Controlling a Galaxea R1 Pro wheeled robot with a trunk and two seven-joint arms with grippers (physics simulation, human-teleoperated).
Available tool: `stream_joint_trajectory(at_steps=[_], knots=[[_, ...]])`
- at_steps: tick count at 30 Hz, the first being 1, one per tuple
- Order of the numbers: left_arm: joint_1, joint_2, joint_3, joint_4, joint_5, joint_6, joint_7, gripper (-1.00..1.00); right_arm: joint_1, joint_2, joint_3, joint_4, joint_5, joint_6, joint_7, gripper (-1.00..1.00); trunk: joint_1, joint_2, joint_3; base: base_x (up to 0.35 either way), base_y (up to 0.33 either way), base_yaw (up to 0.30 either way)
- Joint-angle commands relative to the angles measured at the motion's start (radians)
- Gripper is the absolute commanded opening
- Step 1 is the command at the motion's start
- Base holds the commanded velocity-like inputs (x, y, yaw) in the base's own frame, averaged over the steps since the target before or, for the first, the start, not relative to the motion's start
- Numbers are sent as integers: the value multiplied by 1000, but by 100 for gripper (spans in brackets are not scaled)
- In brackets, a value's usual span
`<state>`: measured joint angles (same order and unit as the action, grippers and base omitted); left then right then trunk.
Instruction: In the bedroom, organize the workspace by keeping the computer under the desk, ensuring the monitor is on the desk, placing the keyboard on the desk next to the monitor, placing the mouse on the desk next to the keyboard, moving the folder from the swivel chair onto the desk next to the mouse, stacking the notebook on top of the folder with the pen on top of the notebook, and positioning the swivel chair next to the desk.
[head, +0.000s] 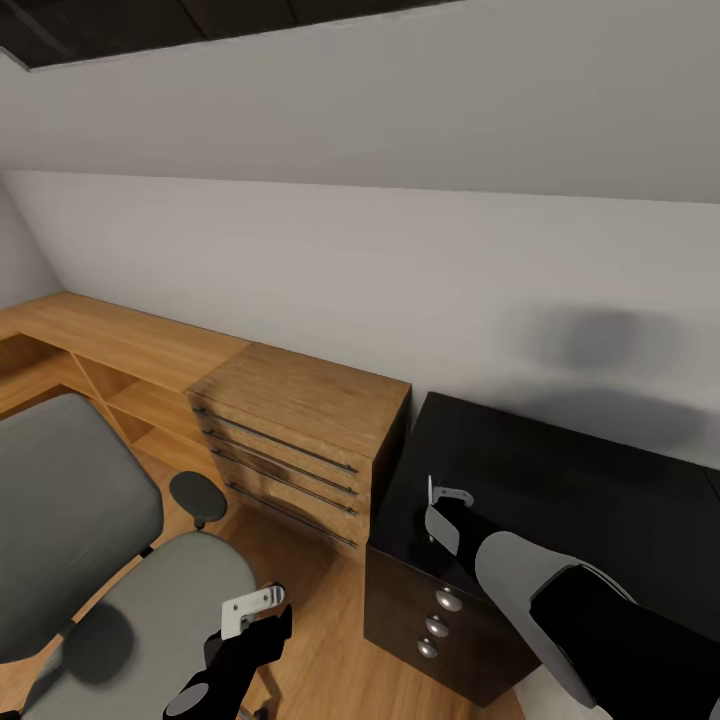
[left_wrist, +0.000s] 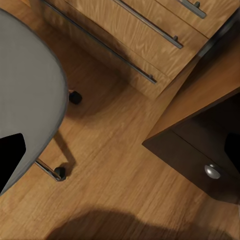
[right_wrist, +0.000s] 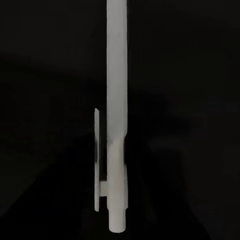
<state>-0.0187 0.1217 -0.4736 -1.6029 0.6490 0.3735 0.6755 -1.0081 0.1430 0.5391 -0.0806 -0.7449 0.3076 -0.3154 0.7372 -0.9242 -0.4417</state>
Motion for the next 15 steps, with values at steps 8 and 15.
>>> stream_joint_trajectory(at_steps=[8,15], knots=[[-1,1,-2,-2,6,2,8,100,0,0,-5,36,-23,10,-5,-100,0,-1,-1,0,0,0],[-1,1,-2,0,6,2,7,100,0,-2,-5,36,-22,10,-5,-100,0,-1,-1,0,0,0]])
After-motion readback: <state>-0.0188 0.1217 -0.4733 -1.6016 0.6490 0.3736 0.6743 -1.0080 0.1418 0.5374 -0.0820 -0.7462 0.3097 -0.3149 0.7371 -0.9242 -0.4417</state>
